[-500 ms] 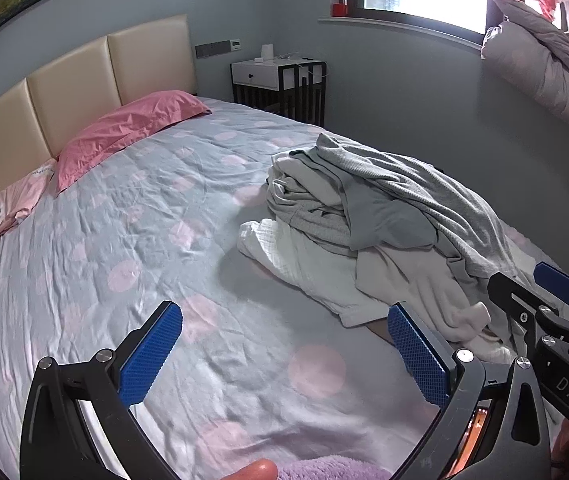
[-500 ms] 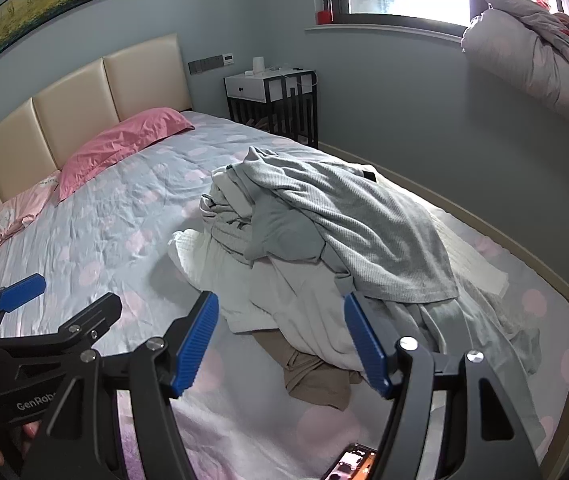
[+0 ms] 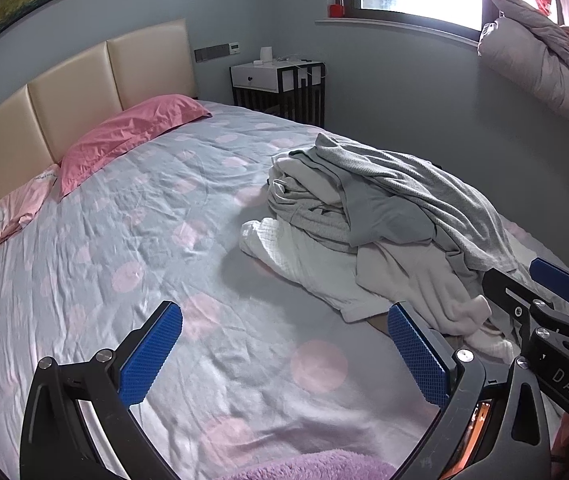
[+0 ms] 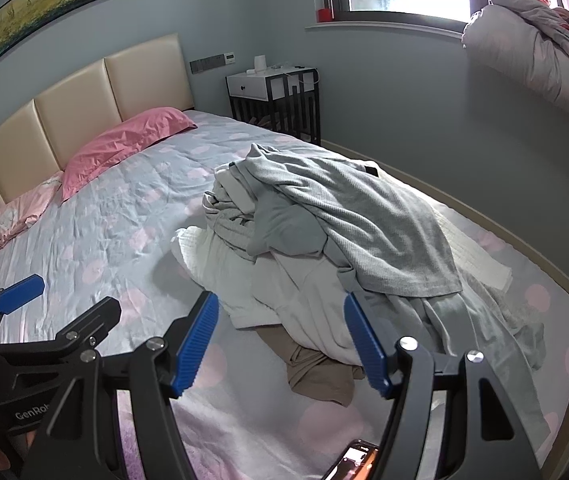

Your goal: Fold clothes

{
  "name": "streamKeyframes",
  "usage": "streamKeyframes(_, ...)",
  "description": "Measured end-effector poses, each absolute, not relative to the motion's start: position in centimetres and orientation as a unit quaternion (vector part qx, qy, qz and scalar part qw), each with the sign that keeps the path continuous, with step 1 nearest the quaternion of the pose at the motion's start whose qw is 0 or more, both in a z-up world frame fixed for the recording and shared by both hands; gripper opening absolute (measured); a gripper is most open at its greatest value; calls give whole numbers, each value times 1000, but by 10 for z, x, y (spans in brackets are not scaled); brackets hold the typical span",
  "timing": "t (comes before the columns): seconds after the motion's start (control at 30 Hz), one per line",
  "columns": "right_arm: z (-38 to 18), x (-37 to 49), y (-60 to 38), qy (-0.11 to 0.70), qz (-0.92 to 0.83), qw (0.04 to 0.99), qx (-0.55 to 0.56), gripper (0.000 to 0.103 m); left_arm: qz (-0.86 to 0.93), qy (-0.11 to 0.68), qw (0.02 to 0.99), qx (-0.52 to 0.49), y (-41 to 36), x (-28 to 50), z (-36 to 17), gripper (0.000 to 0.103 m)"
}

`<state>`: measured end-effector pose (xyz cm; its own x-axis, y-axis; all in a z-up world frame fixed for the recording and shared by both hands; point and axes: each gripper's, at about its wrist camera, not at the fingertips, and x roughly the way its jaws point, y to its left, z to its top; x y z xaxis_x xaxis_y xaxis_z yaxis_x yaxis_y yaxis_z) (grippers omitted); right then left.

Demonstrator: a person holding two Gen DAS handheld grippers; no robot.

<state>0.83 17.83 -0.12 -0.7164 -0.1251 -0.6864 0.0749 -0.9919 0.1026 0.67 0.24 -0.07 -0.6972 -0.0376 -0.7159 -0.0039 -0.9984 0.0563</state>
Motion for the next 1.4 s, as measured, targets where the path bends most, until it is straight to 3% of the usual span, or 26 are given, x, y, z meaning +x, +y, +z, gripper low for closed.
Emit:
streamKeyframes(0.4, 0, 12, 181, -37, -926, 52, 373, 64, -917, -26, -8, 397, 5, 8, -6, 102)
streamKeyframes(0.57, 0, 12, 181, -37, -925, 54, 373, 64, -914, -29, -12, 404, 8, 8, -8, 82)
streamKeyframes(0.7, 0, 13, 179, -33, -925, 56, 374, 64, -913, -28, -15, 406, 8, 10, -11, 80)
streamKeyframes(0.77, 0, 12, 179, -32, -925, 55, 374, 64, -914, -28, -13, 405, 7, 10, -11, 71)
streamKeyframes(0.93, 0, 11, 179, -31, -925, 55, 375, 64, -913, -22, -16, 408, 6, 9, -11, 64)
streamKeyframes(1.4, -2, 9, 178, -28, -924, 56, 378, 64, -914, -21, -12, 405, 5, 9, -8, 65)
